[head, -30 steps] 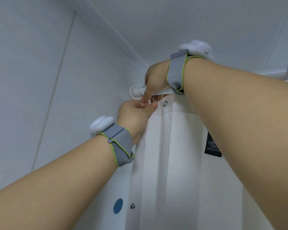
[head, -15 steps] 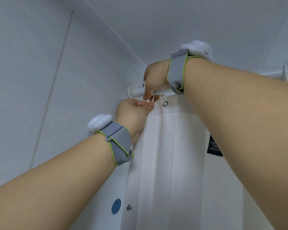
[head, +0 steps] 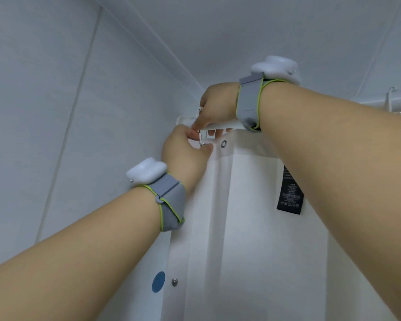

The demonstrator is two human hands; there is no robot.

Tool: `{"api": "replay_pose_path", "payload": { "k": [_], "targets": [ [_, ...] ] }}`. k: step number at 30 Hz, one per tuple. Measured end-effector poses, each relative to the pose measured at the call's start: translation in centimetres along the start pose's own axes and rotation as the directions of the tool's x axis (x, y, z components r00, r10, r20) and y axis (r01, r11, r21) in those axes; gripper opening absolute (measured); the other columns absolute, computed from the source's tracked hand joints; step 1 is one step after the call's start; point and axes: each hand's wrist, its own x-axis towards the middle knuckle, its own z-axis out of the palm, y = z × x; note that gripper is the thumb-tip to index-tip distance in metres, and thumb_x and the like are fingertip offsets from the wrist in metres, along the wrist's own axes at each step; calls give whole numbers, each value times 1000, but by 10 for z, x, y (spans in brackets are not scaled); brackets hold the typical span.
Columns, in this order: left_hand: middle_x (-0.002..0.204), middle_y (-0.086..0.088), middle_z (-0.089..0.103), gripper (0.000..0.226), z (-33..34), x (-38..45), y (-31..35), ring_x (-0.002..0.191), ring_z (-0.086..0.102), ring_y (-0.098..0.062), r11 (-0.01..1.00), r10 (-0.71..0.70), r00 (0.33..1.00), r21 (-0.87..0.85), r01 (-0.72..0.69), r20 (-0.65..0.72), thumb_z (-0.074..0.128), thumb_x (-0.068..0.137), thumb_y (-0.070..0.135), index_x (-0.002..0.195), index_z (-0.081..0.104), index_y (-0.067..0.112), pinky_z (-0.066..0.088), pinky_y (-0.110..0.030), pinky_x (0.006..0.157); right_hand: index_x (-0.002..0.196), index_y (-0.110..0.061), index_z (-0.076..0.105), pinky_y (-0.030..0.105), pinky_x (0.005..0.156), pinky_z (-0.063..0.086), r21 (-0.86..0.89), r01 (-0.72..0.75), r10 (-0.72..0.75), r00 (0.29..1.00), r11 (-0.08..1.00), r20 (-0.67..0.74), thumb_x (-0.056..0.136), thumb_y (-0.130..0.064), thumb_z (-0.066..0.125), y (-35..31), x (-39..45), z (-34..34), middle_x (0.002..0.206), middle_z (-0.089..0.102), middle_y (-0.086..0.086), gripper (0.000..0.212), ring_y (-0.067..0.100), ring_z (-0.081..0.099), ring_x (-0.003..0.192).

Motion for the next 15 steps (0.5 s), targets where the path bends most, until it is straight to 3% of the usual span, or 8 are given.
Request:
{"api": "replay_pose_path", "payload": {
  "k": [3,6,8,12,15],
  "targets": [
    [115,-9,47,38,2,-7,-1,103,45,-18,975,169,985,147,-164,-28,72,72,8,105,51,10,32,-18,78,73,-11,60,25,57,44,-177,23,-38,996,984,-80,88,-44,58,-3,-4,-2,70,62,4,36,27,66,81],
    [114,-9,40,41,-1,-10,3,105,44,-21,916,388,911,169,-364,-142,64,67,1,105,53,7,35,-18,91,99,-7,68,31,75,49,-161,57,-92,972,985,-216,85,-43,62,-5,-15,-16,97,68,9,38,27,63,95],
    [104,-5,44,34,-5,-11,9,91,44,-12,854,518,845,133,-502,-136,58,67,-5,98,57,7,33,-6,81,103,-8,69,31,77,48,-180,83,-131,951,980,-279,83,-36,67,-8,-26,-28,104,69,8,35,26,63,95],
    [84,6,50,18,-10,-12,19,65,45,-5,807,575,810,81,-585,114,60,82,7,99,57,12,34,-9,65,112,-3,66,27,71,42,-336,-42,-26,980,941,-197,88,-27,66,-11,-44,-50,103,66,11,34,28,61,89],
    [105,10,59,31,-6,-12,14,61,48,1,845,478,808,70,-530,344,64,86,36,110,54,19,37,-14,63,113,1,64,25,50,41,-359,-142,116,989,923,-91,91,-26,62,0,-51,-61,92,60,10,35,22,54,67]
  ]
}}
